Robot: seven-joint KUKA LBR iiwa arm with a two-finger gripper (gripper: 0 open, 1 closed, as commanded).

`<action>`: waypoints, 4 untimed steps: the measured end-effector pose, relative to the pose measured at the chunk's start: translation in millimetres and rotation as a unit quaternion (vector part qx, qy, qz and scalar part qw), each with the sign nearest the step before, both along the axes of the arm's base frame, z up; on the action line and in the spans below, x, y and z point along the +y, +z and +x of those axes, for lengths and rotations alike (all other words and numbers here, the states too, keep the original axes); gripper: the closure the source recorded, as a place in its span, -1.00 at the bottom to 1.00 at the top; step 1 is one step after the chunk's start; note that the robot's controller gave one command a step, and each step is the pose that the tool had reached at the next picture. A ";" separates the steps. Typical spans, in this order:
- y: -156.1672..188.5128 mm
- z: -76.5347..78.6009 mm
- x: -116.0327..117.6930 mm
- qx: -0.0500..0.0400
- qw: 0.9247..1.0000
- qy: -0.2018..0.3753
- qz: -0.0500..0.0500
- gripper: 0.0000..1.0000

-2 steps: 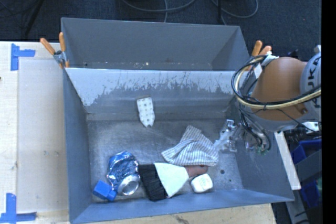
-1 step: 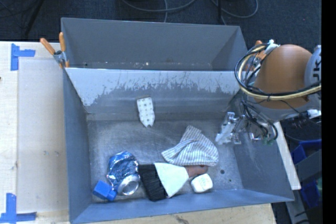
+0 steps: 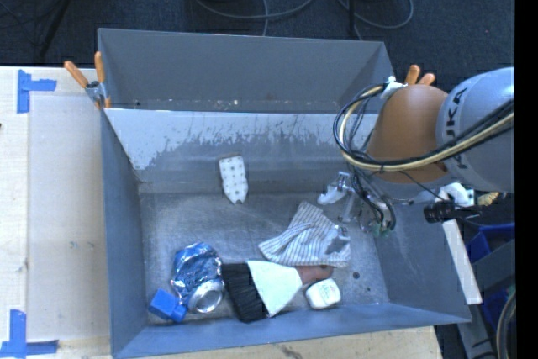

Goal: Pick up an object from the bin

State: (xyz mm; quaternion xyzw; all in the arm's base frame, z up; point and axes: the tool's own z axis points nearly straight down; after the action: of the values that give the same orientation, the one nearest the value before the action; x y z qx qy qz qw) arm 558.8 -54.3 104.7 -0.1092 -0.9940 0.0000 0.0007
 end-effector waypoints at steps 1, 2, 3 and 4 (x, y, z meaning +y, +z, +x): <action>0.0 0.0 0.0 0.000 1.000 0.001 0.000 1.00; 0.0 0.0 0.0 0.000 1.000 0.001 0.000 1.00; -17.5 6.1 2.7 -0.001 1.000 -0.015 0.000 1.00; 143.8 18.0 24.2 -0.004 0.989 0.150 0.000 1.00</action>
Offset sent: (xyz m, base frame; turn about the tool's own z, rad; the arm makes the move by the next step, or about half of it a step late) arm 0.0000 0.0000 0.0000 0.0000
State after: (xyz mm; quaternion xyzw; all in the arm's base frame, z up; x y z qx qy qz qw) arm 576.9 -30.2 248.5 0.0408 -0.9992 0.0001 -0.0035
